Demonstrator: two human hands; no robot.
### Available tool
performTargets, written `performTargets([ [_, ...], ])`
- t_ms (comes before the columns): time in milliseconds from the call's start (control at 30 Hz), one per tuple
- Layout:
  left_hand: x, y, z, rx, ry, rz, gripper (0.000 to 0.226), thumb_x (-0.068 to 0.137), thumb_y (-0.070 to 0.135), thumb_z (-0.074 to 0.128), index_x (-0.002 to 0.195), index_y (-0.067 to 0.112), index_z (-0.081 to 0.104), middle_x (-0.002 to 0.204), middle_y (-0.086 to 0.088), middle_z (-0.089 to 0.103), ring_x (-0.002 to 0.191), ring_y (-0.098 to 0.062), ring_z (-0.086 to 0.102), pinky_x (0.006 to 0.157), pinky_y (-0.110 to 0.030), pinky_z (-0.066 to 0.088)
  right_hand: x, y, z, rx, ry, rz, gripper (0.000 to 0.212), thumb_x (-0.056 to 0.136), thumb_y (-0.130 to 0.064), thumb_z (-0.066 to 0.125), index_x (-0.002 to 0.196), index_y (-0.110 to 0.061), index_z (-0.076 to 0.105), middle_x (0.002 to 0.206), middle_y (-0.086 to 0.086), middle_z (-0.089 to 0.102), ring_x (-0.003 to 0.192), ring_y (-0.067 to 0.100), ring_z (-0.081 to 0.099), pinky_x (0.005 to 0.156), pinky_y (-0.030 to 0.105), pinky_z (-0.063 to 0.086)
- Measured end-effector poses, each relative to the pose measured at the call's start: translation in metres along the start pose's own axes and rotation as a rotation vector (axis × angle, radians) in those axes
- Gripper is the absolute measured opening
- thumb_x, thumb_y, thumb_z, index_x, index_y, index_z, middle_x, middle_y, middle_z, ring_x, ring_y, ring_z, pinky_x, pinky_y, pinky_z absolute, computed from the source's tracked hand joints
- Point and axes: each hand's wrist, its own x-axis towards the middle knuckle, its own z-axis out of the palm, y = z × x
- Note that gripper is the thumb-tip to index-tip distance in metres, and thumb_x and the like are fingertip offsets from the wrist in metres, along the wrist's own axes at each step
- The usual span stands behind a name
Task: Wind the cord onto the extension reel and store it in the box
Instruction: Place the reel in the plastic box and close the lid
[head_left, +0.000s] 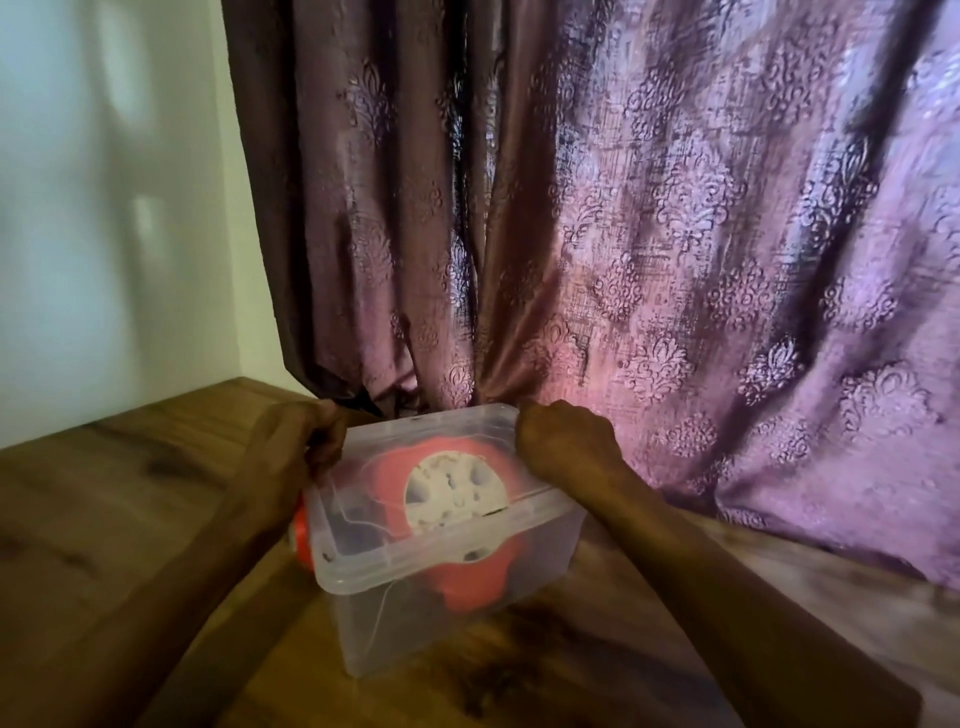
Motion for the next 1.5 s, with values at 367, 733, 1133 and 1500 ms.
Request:
performTargets([
  [367, 0.007, 0.059, 0.028, 0.769, -0.82, 0.129, 0.072, 0.079, 0.084, 0.018, 0.146, 0.059, 0.009, 0.163, 0.014, 0.007, 0.151, -0.018, 0.003, 0.12, -0.053, 0.002, 0.012, 0.002, 0.002, 0.152, -0.169, 0.065, 0.041, 0.099, -0.033, 0.032, 0.134, -0.015, 0.042, 0.134, 0.014, 0.053, 0.118, 0.034, 0.053, 0.095, 0.039, 0.041],
  [733, 0.001, 0.067, 0.04, 0.72, -0.904, 0.123, 0.079, 0.072, 0.089, 0.02, 0.142, 0.064, -0.005, 0.163, 0.014, -0.014, 0.151, -0.018, -0.017, 0.118, -0.057, -0.011, 0.034, 0.02, 0.007, 0.963, -0.471, 0.167, 0.045, 0.102, -0.034, 0.038, 0.133, -0.004, 0.048, 0.135, 0.015, 0.052, 0.108, 0.022, 0.052, 0.079, 0.026, 0.045],
  [1133, -0.006, 0.088, 0.042, 0.682, -0.823, 0.106, 0.073, 0.086, 0.069, 0.047, 0.149, 0.053, 0.014, 0.165, 0.01, 0.005, 0.153, -0.023, 0.001, 0.119, -0.059, 0.004, 0.013, 0.001, 0.006, -0.104, 0.285, 0.069, 0.03, 0.098, -0.03, 0.044, 0.113, -0.015, 0.066, 0.112, 0.007, 0.066, 0.102, 0.028, 0.063, 0.072, 0.03, 0.039],
  [1500, -0.002, -0.017, -0.004, 0.886, -0.266, 0.556, 0.059, 0.098, 0.058, 0.023, 0.132, 0.027, 0.06, 0.133, -0.002, 0.064, 0.121, -0.024, 0.061, 0.099, -0.04, 0.049, 0.04, -0.027, 0.021, 0.52, -0.073, 0.234, 0.043, 0.093, -0.024, 0.05, 0.128, 0.001, 0.05, 0.132, 0.018, 0.055, 0.12, 0.035, 0.053, 0.098, 0.038, 0.044],
])
